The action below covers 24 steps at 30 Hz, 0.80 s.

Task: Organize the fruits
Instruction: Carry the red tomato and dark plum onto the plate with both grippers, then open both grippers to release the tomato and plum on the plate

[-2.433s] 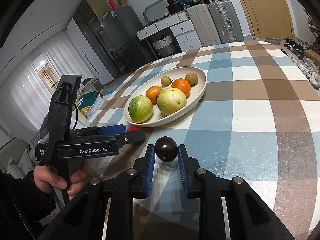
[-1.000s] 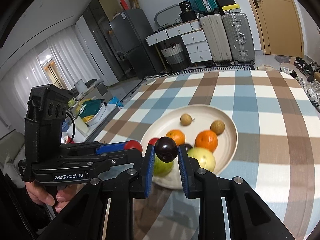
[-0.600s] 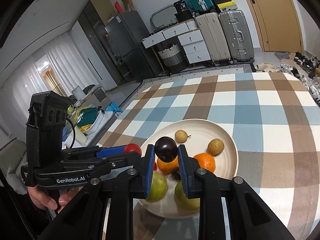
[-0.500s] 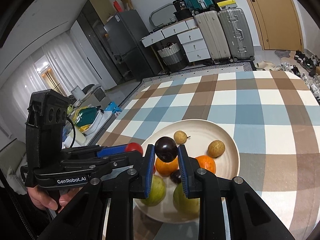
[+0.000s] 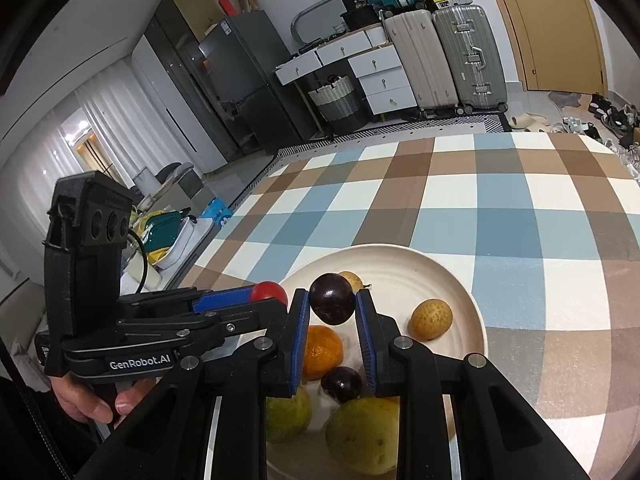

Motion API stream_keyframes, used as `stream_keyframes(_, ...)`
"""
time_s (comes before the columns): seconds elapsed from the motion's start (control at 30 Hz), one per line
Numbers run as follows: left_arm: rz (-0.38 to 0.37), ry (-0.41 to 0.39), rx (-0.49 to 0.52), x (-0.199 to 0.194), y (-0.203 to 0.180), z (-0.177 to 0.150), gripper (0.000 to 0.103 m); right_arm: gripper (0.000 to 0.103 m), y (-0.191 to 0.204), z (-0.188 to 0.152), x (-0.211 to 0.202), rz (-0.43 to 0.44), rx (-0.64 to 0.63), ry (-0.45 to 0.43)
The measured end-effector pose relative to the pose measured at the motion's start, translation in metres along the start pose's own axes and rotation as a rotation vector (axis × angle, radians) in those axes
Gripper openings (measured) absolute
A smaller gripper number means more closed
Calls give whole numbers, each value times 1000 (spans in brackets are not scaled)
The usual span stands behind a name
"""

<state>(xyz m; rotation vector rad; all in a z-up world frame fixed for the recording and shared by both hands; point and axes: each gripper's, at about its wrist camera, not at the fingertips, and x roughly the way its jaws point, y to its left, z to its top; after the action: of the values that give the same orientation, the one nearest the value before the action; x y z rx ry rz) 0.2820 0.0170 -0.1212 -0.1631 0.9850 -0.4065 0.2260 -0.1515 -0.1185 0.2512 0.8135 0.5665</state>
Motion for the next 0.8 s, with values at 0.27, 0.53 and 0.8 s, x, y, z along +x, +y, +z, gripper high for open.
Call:
stream_keyframes(0.27,1,9,-18,11,7,0,30,24,-3,-2,12,-9,1,28)
stream_keyframes(0.53,-6,12,-27,6,7,0,31,45,-6,-2,6,-20,24,6)
stream_keyframes(0.8,22,-21,-32,-23,2,-9,33,49,3,-2,-18,-37,26,-41)
